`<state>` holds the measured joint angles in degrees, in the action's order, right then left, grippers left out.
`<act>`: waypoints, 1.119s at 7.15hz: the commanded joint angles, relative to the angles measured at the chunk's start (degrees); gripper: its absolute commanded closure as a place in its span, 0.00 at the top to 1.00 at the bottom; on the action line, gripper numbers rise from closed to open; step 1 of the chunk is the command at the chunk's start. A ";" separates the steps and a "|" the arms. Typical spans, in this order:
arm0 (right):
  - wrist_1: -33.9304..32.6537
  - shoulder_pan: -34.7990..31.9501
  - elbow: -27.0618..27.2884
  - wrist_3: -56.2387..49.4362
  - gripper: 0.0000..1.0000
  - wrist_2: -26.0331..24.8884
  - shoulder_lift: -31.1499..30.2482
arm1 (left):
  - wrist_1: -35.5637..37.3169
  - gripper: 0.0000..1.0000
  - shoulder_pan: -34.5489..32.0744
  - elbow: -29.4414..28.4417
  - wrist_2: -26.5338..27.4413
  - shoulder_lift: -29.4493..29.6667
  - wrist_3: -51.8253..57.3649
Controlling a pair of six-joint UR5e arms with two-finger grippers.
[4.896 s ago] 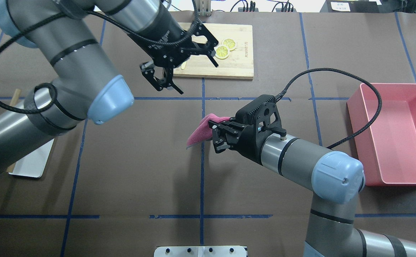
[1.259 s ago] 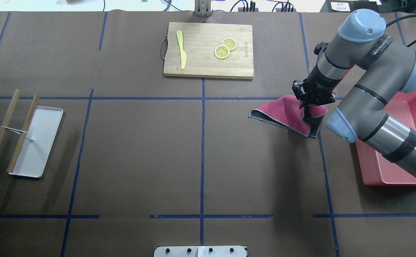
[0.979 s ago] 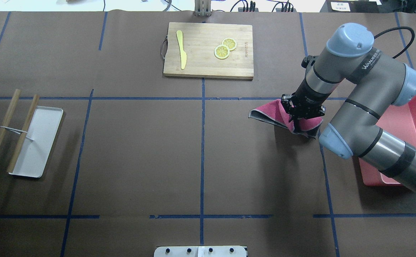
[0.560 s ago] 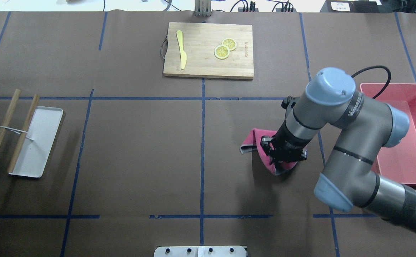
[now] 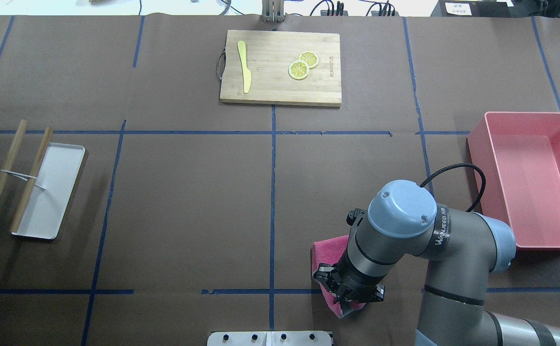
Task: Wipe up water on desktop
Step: 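Wipe the cloth toward the robot and back with the right gripper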
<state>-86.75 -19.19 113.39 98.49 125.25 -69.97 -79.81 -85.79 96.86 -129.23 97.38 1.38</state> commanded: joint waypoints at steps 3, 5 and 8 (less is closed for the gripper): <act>0.53 -9.69 -10.09 -5.22 0.01 -1.42 4.12 | -0.17 1.00 -0.17 -0.01 -0.06 0.00 -0.06; 1.58 -14.36 -14.31 -8.47 0.01 -1.07 4.14 | -0.17 1.00 -0.17 -0.09 -0.06 -0.09 0.03; 1.59 -20.43 -18.37 -14.79 0.01 0.08 4.14 | -0.17 1.00 -0.17 -0.09 -0.14 -0.09 0.03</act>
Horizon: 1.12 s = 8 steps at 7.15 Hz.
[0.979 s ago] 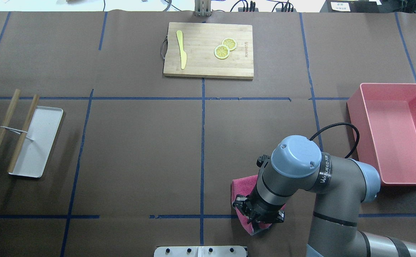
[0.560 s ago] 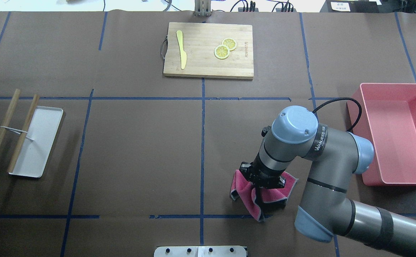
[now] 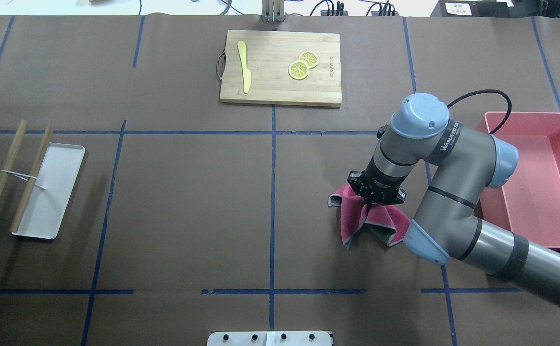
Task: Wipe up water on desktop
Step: 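Wipe the cloth toward the robot and back with the right gripper, then lift the cloth into the pink bin and open the right gripper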
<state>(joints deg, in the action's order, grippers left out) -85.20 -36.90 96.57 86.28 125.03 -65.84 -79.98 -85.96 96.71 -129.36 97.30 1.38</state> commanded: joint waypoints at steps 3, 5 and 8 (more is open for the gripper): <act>0.03 -8.79 -3.48 -5.95 0.01 3.55 -0.52 | 0.00 1.00 0.00 0.05 -0.01 -0.09 0.02; -0.41 -12.30 -2.01 -5.95 0.01 4.95 0.18 | 0.00 1.00 -0.09 0.05 -0.01 -0.27 0.02; -7.65 -20.30 7.98 -10.58 0.01 8.57 -0.69 | 0.00 1.00 -0.44 -0.03 -0.01 -0.44 0.02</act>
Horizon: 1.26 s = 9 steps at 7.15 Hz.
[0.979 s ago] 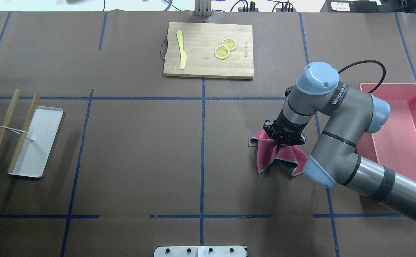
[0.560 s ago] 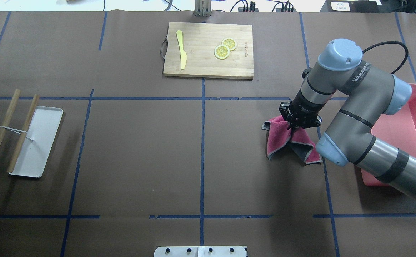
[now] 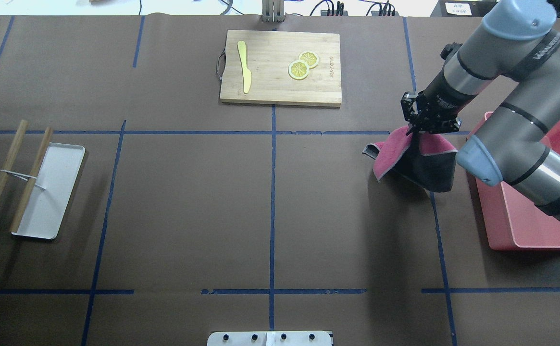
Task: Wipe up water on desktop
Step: 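Lift the cloth into the pink bin and open the right gripper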
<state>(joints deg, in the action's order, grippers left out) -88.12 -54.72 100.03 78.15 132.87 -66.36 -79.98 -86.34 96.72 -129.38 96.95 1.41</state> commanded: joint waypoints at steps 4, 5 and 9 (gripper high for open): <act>-40.84 -20.46 23.34 -39.20 0.01 0.28 -0.08 | 0.00 1.00 -0.06 -0.04 -0.09 -0.62 0.00; -45.08 -23.48 23.54 -47.31 0.01 0.19 -0.95 | 0.00 1.00 -0.06 0.05 -0.09 -0.71 0.00; -46.71 -27.65 18.64 -70.50 0.02 0.02 -11.77 | 0.00 1.00 -0.06 -0.04 -0.09 -1.06 0.00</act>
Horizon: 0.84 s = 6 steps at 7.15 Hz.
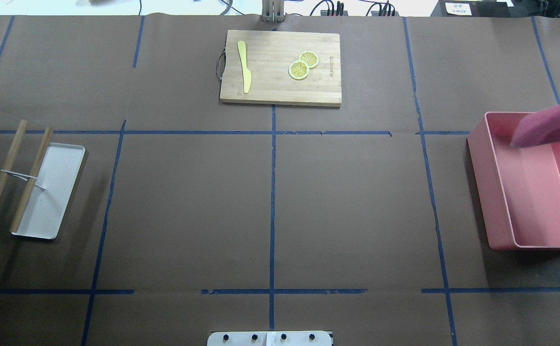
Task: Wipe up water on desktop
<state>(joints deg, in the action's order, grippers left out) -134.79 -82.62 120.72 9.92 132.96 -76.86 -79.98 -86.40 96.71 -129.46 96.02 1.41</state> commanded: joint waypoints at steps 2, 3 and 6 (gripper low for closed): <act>0.14 3.86 -2.68 -2.10 0.03 -1.55 -1.45 | 0.00 1.00 0.00 -0.03 0.00 -0.13 0.09; 0.23 5.26 -3.38 -2.10 0.33 -1.56 -1.45 | 0.00 1.00 0.00 -0.03 0.00 -0.13 0.00; 2.93 5.63 -4.08 -2.01 1.00 -1.39 -1.62 | 0.00 1.00 0.00 -0.11 0.09 -0.22 0.00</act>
<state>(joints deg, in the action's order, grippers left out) -133.84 -77.05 117.20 7.84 131.49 -78.29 -79.98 -86.40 96.61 -129.39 95.86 1.41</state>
